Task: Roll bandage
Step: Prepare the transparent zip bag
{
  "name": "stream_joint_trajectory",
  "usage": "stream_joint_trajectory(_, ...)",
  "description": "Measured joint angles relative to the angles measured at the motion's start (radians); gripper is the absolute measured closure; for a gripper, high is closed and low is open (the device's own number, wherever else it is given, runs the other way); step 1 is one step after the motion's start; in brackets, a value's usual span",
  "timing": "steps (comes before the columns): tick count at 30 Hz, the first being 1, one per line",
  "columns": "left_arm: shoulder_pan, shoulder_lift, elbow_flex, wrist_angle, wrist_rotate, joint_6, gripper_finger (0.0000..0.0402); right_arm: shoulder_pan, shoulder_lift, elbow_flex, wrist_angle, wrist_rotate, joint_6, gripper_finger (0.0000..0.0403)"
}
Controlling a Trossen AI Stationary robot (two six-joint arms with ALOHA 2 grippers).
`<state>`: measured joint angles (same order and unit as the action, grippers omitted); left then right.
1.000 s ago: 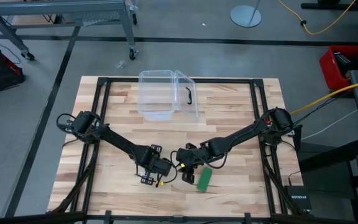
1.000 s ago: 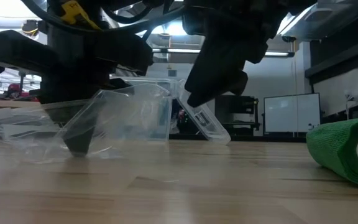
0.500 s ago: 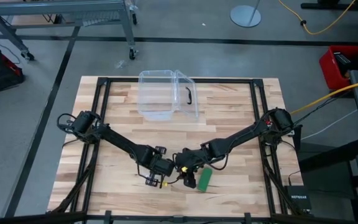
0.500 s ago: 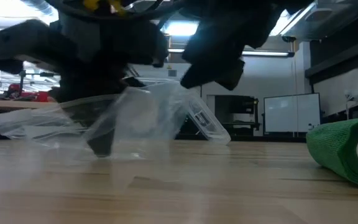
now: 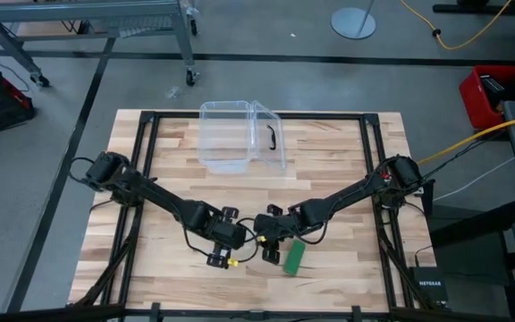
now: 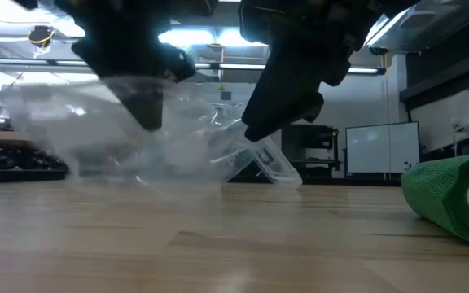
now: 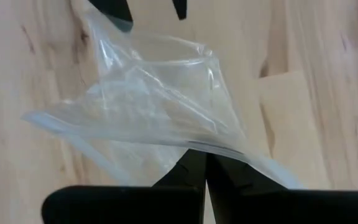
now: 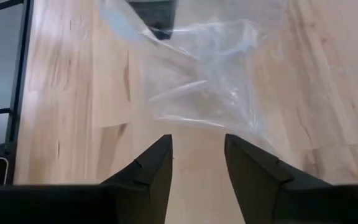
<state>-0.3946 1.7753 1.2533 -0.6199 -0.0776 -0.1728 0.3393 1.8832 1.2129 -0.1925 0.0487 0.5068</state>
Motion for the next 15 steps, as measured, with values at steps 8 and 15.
stream_joint_trajectory(8,0.000,-0.016,0.000,-0.002,0.000,0.020,0.0401,0.001,0.000,0.000,-0.024,-0.007,0.000,0.0253)
stream_joint_trajectory(15,-0.012,-0.016,0.001,-0.074,0.000,0.018,0.0401,0.000,0.000,0.000,-0.023,0.037,0.000,0.0253)
